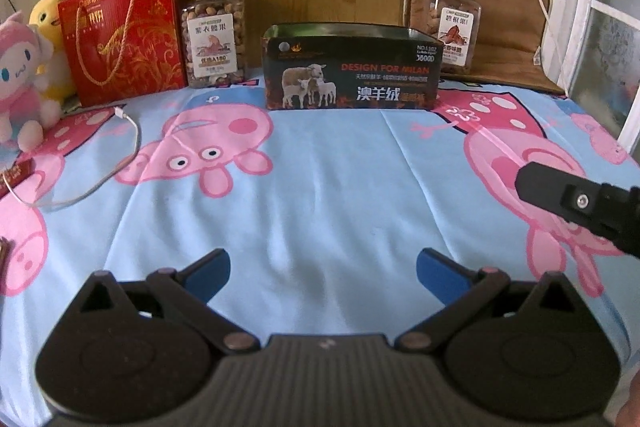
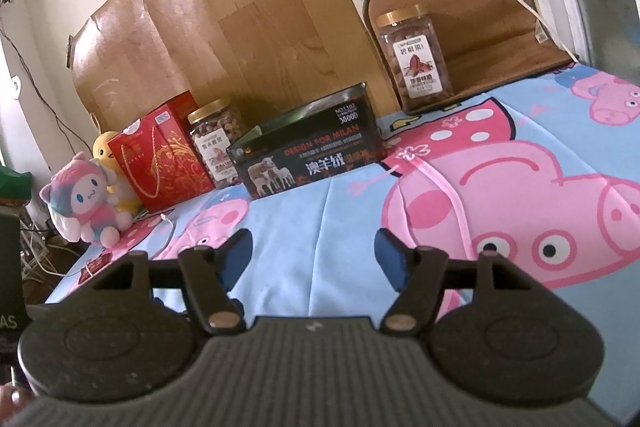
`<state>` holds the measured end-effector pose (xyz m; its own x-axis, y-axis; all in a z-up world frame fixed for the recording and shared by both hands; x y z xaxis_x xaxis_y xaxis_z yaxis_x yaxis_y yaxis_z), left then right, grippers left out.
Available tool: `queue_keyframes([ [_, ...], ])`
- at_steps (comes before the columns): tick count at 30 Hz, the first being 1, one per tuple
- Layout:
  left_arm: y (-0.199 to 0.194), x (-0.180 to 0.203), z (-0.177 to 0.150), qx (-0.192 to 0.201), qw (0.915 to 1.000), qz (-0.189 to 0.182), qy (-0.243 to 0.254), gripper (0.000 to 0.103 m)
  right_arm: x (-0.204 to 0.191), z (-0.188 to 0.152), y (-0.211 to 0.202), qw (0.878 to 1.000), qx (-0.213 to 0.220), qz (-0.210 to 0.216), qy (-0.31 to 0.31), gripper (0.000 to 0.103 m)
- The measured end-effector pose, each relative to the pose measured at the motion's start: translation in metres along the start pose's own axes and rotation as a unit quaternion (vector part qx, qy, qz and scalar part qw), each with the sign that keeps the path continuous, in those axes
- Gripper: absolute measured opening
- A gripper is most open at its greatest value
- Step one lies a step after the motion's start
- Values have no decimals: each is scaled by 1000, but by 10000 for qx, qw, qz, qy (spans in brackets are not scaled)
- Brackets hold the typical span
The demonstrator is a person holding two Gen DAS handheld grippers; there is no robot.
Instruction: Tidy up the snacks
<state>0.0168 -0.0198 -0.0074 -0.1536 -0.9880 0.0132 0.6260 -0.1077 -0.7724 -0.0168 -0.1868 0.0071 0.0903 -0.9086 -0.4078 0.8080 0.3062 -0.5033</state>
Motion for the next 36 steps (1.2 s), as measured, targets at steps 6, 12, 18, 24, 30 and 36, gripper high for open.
queue_keyframes([
  [6,0,1,2,106,9998,132,73,103,2,-1,1,10000,-32,5,71,70],
  [12,2,2,2,143,9994,293,146,103,5,-2,2,9999,-29,-7,134,71],
  [18,3,1,2,118,9993,323,129,103,7,-2,3,9999,-32,-9,164,71],
  [24,3,1,2,15,9995,295,127,103,9,-1,3,9998,-4,-11,211,71],
  [30,2,1,2,-2,9996,276,111,103,10,1,1,9997,77,-33,247,71],
  [36,0,2,-1,-55,9997,226,97,103,9,3,-1,9996,140,-28,251,71],
])
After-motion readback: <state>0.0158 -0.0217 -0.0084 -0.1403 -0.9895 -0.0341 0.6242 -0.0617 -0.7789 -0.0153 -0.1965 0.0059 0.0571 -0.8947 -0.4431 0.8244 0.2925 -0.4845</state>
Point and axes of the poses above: each gripper's, at about its wrist camera, not at the fingertips, and y roughly the way its jaws point, x to its right, z to its top, the point moved 5 cm from there along y, roughly the way its jaws point, and after that the axes turned 8 degrees about -x, right-handed, at the moved point
